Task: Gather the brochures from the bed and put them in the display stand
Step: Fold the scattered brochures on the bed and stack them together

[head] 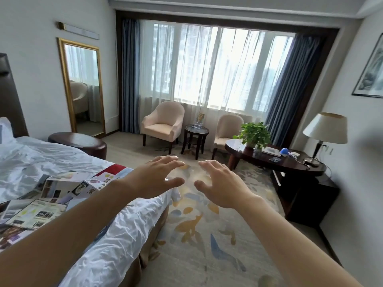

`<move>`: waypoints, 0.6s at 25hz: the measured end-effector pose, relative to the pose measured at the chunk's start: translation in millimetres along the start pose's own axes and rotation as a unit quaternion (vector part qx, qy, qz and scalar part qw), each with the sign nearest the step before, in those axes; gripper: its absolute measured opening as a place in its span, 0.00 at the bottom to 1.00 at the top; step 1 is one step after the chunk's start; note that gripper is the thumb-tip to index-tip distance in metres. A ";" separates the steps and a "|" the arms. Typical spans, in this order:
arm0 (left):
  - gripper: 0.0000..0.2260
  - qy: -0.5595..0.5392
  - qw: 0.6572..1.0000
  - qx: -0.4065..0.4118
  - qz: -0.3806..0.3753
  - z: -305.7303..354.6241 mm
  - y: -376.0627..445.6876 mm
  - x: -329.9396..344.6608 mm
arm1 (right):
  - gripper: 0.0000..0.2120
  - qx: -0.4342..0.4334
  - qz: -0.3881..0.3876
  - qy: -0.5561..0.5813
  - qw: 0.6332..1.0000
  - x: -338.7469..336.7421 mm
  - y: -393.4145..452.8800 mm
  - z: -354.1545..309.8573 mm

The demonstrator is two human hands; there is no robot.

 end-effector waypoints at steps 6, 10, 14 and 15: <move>0.31 0.024 0.998 -0.057 -0.005 -78.7 65.7 32.7 | 0.34 -0.047 -0.020 0.020 0.999 58.1 112.8 30.4; 0.30 0.024 0.995 -0.098 -0.001 -144.7 96.2 47.7 | 0.33 -0.083 -0.027 0.035 0.996 111.0 191.7 25.4; 0.29 0.020 0.991 -0.132 0.008 -224.5 125.6 60.5 | 0.32 -0.116 -0.047 0.046 0.991 177.3 273.6 9.1; 0.30 0.020 0.989 -0.145 0.008 -244.0 129.9 63.0 | 0.32 -0.127 -0.056 0.049 0.989 193.2 292.1 3.1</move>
Point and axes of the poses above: each hand's wrist, its own y-axis towards the middle knuckle, its own x-axis out of the palm, z = x × y, the point moved 5 cm from there along y, towards the middle knuckle, and after that the axes turned 8 degrees about z, right-handed, at the moved point
